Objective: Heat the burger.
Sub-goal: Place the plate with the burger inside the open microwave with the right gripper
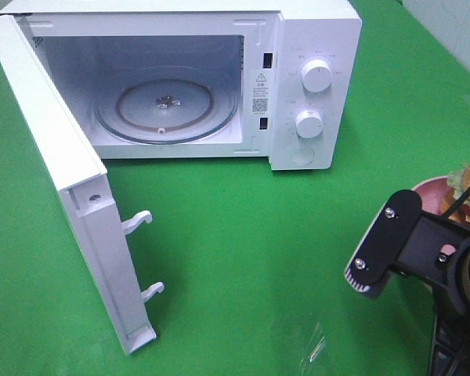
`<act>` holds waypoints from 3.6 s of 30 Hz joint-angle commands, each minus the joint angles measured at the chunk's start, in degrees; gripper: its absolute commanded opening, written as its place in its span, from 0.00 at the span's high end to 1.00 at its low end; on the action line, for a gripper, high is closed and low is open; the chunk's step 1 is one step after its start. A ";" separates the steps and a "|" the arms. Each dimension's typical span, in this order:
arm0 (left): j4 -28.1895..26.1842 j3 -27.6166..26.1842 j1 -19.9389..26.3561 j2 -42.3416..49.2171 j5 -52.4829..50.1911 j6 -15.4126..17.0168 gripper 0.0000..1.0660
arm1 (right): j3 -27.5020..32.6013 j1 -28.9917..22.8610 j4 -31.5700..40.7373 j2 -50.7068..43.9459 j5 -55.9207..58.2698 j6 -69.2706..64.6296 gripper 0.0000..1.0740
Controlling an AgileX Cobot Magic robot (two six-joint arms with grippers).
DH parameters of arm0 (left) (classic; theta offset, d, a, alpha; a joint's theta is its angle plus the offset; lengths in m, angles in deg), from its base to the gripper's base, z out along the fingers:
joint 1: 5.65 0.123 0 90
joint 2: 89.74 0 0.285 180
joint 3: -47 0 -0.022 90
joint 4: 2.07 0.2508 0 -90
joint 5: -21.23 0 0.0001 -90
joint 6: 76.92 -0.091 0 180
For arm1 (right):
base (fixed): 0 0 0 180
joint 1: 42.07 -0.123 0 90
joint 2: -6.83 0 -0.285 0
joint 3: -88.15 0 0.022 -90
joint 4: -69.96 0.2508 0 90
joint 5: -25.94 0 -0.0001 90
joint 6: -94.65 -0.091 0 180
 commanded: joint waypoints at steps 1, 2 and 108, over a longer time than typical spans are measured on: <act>-0.34 -0.06 0.17 0.86 -0.92 0.00 0.06 | 1.43 -3.04 -3.27 -2.06 4.01 0.17 1.00; -0.34 -0.06 0.17 0.86 -0.92 0.00 0.06 | 1.43 -3.04 -3.27 -2.06 4.01 0.17 1.00; -0.34 -0.06 0.17 0.86 -0.92 0.00 0.06 | 2.29 24.01 43.95 -2.92 -50.08 135.50 1.00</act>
